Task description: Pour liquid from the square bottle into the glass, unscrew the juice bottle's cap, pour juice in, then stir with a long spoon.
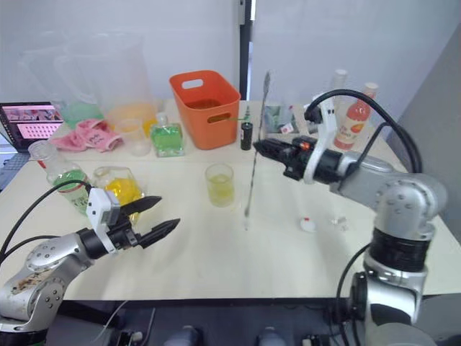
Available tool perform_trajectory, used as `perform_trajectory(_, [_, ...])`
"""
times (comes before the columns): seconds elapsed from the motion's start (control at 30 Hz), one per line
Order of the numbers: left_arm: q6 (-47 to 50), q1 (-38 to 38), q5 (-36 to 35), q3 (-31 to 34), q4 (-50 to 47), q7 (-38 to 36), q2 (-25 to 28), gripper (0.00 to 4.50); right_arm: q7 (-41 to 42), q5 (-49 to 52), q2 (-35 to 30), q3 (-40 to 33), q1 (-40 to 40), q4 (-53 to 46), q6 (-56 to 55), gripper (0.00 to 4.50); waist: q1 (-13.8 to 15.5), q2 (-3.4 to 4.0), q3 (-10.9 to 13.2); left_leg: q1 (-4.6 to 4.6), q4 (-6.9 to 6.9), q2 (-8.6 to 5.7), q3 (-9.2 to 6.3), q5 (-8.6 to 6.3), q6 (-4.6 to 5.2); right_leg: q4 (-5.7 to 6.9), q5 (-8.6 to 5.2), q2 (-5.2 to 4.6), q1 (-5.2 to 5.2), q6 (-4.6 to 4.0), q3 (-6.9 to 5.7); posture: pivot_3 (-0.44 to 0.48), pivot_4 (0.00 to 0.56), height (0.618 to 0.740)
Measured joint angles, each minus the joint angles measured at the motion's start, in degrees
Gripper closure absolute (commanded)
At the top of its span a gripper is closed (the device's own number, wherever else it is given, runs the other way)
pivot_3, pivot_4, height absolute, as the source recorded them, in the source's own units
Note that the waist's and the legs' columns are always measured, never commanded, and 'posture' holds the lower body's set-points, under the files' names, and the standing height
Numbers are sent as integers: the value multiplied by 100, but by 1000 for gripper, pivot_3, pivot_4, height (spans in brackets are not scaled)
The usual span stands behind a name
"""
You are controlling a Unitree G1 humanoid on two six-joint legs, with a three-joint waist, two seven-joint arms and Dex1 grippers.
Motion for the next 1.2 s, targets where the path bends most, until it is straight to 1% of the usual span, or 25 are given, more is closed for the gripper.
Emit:
perform_trajectory(0.1, [-57, 50, 2, -13, 65, -250, 101, 39, -353, 130, 100, 18, 45, 49, 600, 4500, -31, 0, 0, -1, 0, 1, 0, 0, 0, 1, 0, 1, -1, -1, 0, 0, 150, 739])
perform_trajectory(0.2, [-154, 143, 5, -21, 207, -577, 218, 39, -800, 41, 526, 52, 61, 463, 1031, 4500, -52, 0, 0, -3, 0, 1, -1, 0, 1, 1, 0, 2, -3, -1, 1, 0, 150, 739])
perform_trajectory(0.23, [-170, 147, 5, -24, 265, -671, 245, 39, -925, -5, 578, 101, 61, 676, 1076, 4500, -50, 0, 0, -5, 0, 1, 0, 0, 1, 1, 0, 2, -5, -1, 0, 0, 150, 739])
perform_trajectory(0.33, [-263, 154, 17, -24, 426, -862, 316, 39, -1213, -286, 457, 440, 49, 1313, 1087, 4500, -10, 1, 1, -10, 1, -1, 1, 0, 1, -6, 0, 1, -5, -1, 0, 0, 150, 739])
perform_trajectory(0.43, [-277, 127, 24, -108, 488, -904, 259, 39, -1367, -578, 451, 562, -182, 1942, 1087, 4500, -2, 2, 1, -10, 1, -1, 1, 0, 1, -5, 0, 1, -6, 0, 1, 0, 150, 739])
perform_trajectory(0.57, [-283, 38, 37, -325, 491, -887, 75, 39, -1447, -1109, 493, 694, -466, 2371, 1081, 4500, 0, 1, 1, -9, 1, 0, -1, 0, 1, -4, 0, 2, -4, 0, -2, 0, 150, 739])
perform_trajectory(0.7, [-282, -4, 42, -367, 489, -836, 66, 39, -1391, -1605, 649, 839, -493, 2669, 996, 4500, -1, 1, 1, -9, 0, 0, 0, 0, 1, -5, 0, 2, -4, 0, -1, 0, 150, 739])
perform_trajectory(0.87, [-280, -5, 45, -385, 484, -818, 67, 39, -1386, -2386, 1015, 1228, -481, 3229, 707, 4500, 0, 2, 1, -11, 1, 0, 0, 0, 1, -4, 0, 2, -6, 0, -1, 0, 150, 739])
perform_trajectory(1.07, [-260, -9, 42, -345, 483, -754, 75, 39, -1194, -2778, 1144, 1275, -481, 3338, 322, 4500, -14, 1, 0, 2, 1, 0, 0, 1, 1, 0, 2, 2, 2, -1, -1, 0, 150, 739])
perform_trajectory(1.17, [-245, -9, 29, -259, 486, -728, 76, 0, -1067, -2880, 1150, 1297, -478, 3337, 233, 3605, -19, 1, 0, 4, 1, 0, 0, 1, 1, 0, 2, 2, 4, -2, -1, 0, 150, 739])
perform_trajectory(1.2, [-245, -9, 29, -239, 486, -728, 92, 0, -1046, -2886, 1161, 1264, -453, 3270, 235, 3172, -12, 1, 0, 3, 1, 0, -1, 1, 1, 0, 2, 2, 4, -2, -2, 0, 150, 739])
